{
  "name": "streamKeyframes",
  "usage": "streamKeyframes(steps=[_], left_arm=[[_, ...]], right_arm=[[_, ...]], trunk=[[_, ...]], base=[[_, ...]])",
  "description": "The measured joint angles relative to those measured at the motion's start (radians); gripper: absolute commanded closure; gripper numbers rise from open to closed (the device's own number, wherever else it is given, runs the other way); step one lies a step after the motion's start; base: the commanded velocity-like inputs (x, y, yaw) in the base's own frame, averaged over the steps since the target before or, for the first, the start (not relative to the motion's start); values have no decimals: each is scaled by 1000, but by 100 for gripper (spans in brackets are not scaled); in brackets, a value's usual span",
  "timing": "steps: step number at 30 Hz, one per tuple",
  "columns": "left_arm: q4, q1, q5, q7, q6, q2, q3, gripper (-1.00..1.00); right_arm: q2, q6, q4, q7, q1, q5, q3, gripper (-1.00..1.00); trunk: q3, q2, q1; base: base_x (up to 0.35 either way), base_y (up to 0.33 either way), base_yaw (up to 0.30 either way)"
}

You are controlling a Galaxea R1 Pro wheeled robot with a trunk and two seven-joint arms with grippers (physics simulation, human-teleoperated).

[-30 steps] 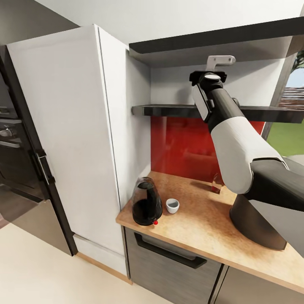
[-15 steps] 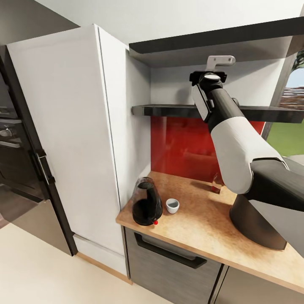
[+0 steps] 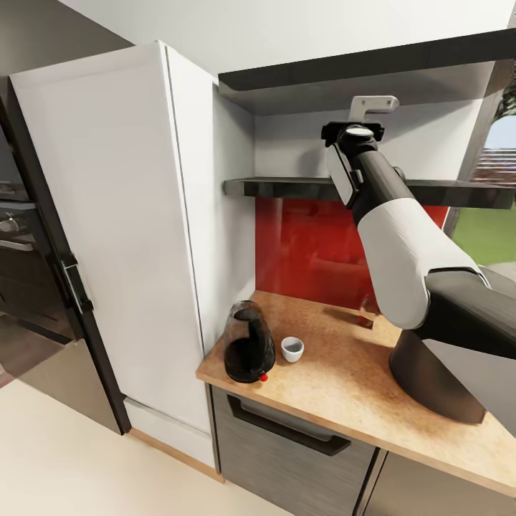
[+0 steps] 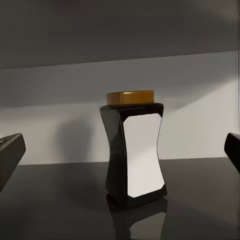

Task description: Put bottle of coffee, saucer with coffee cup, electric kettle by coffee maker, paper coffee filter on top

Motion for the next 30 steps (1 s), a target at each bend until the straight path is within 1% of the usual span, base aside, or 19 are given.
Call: streamKeyframes(steps=[6, 16, 23, 30], left_arm=[[0, 0, 0, 0, 0, 0, 0, -100], [0, 0, 0, 0, 0, -2, 0, -100], [0, 0, 0, 0, 0, -2, 0, -100], [0, 0, 0, 0, -1, 1, 0, -100]], right_arm=[[0, 0, -1, 0, 0, -1, 0, -100], [0, 1, 0, 0, 0, -1, 0, -100], [0, 1, 2, 2, 0, -2, 0, -100], [0, -1, 2, 2, 0, -3, 0, -100]], trunk=[[0, 0, 0], [0, 0, 0], [0, 0, 0], [0, 0, 0]], base=[[0, 107, -220], [0, 279, -242], [5, 291, -91], [136, 178, -27]])
